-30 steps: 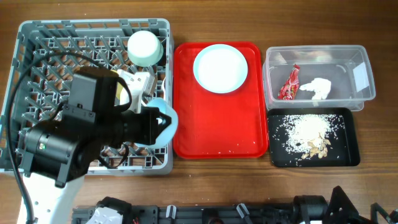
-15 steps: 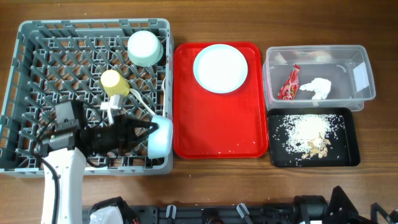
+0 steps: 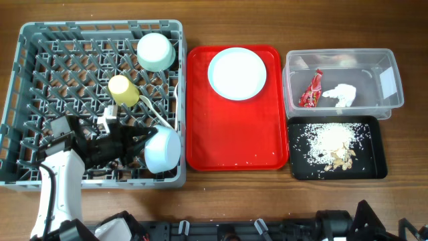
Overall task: Sort waste into correct bins and load items into the dishwasher rack
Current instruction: 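Carry the saucer with the left gripper into the rack and release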
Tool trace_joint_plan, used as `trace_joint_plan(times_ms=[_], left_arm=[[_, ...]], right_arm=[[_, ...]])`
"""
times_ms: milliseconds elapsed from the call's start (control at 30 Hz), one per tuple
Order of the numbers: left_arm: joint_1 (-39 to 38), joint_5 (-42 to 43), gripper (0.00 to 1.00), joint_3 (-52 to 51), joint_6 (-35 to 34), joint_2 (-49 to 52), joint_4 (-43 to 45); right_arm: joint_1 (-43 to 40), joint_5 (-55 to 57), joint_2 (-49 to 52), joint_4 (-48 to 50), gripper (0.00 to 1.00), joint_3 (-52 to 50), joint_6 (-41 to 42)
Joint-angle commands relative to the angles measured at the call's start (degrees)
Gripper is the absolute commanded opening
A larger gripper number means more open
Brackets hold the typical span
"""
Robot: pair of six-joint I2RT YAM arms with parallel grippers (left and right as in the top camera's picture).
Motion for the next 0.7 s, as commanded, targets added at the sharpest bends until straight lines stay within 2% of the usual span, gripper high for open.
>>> trace_joint_plan(times_ms=[0, 100, 233, 467, 500, 533, 667], left_arm=[[1.1, -12.5, 0.04, -1.1, 1.6, 0.8, 0.0], [2.6, -16.4, 0.04, -1.0, 1.6, 0.7, 0.0], [3.7, -16.7, 0.04, 0.2, 1.6, 0.7, -0.1], [3.7, -20.0, 0.04, 9.3, 1.4, 0.6, -5.6], [3.7, -21.9, 0.95, 11.1, 1.4, 0.6, -7.0], [3.7, -23.6, 1.0, 12.9, 1.4, 0.6, -8.4], [3.7, -32.5, 1.0, 17.6, 1.4, 0.6, -11.3]], right_arm=[[0.0, -0.1, -0.4, 0.1, 1.0, 0.1, 0.2], [0.0, -0.1, -0.4, 0.1, 1.0, 0.1, 0.2], [0.0, -0.1, -0.4, 0.1, 1.0, 0.1, 0.2], [0.0, -0.1, -0.4, 0.1, 1.0, 0.1, 0.2], [0.0, -0.1, -0.4, 0.1, 1.0, 0.1, 0.2], [0.0, -0.1, -0.4, 0.1, 1.0, 0.1, 0.2], [0.0, -0.1, -0.4, 0.1, 1.0, 0.1, 0.2]])
